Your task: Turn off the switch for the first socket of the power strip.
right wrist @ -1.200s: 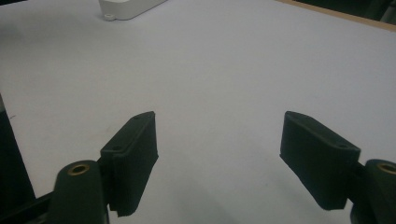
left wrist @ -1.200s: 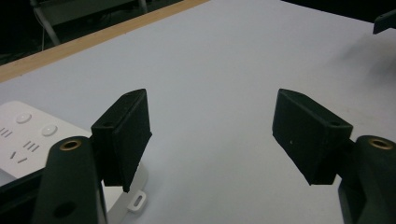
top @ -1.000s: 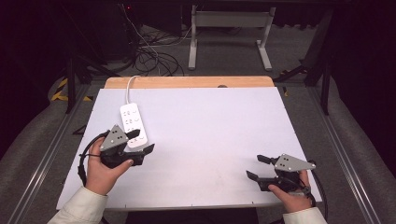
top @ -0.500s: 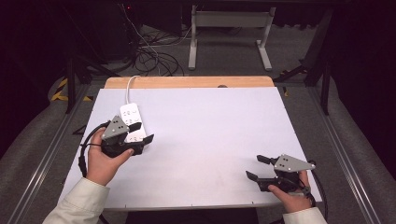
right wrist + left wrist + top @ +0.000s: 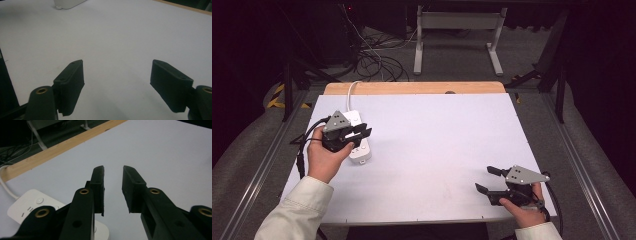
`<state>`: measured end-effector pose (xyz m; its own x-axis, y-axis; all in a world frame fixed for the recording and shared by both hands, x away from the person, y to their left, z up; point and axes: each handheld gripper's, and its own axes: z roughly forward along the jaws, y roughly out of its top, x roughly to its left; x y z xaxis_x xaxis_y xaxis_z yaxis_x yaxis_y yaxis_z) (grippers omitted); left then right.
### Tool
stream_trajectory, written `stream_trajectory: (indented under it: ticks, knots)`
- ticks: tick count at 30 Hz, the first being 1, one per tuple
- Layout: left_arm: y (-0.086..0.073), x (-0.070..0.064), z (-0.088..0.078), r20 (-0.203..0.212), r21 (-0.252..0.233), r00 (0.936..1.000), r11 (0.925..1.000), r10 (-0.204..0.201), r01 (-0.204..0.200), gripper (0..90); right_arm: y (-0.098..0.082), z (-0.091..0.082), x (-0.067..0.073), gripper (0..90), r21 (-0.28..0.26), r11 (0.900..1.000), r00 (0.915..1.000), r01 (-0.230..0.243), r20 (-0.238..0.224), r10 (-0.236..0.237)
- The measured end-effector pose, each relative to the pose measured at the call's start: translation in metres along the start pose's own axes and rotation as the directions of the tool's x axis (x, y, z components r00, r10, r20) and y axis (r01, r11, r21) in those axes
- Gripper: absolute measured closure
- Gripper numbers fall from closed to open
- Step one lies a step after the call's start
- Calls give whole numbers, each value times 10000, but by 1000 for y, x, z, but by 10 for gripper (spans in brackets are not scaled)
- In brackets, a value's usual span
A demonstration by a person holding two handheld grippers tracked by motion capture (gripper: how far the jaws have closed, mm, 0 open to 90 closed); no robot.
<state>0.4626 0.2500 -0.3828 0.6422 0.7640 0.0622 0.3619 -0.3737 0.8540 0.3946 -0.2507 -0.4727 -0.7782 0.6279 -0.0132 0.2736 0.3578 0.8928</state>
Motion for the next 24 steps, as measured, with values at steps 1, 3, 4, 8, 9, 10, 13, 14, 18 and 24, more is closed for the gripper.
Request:
stream_trajectory:
  ticks: [1,3,4,8,9,10,13,14,18,24]
  knots:
    - [1,2,1,-96,-24,9999,10000,-56,56,744,0,0,0,274,-7,10000,10000,-11,-6,11]
    - [2,6,4,-62,-12,9998,9998,-197,197,788,0,0,0,274,-3,10000,10000,-18,-9,18]
    - [2,9,6,-102,45,9995,9996,-284,284,811,0,0,0,273,-4,10000,10000,-15,-12,15]
    - [3,16,11,-238,287,9992,9991,-319,326,867,0,0,0,273,-3,10000,10000,-14,-21,14]
    - [3,18,13,-280,274,9989,9989,-379,387,877,0,0,0,272,9,10000,10000,-23,-27,23]
    - [4,20,14,-349,286,9988,9989,-358,368,885,0,0,0,271,20,10000,10000,-26,-34,26]
    - [4,22,17,-544,294,9978,9988,-387,403,900,-1,0,-1,271,38,10000,10000,-29,-24,29]
    - [4,24,19,-612,343,9975,9987,-348,369,900,-1,0,-1,271,38,10000,10000,-29,-24,29]
    - [0,34,30,-835,533,9950,9969,-539,585,900,-1,0,-1,271,49,10000,10000,-20,-12,20]
    - [-5,47,39,-964,494,9900,9930,-1025,1077,900,-1,1,-1,271,64,10000,10000,-26,-22,26]
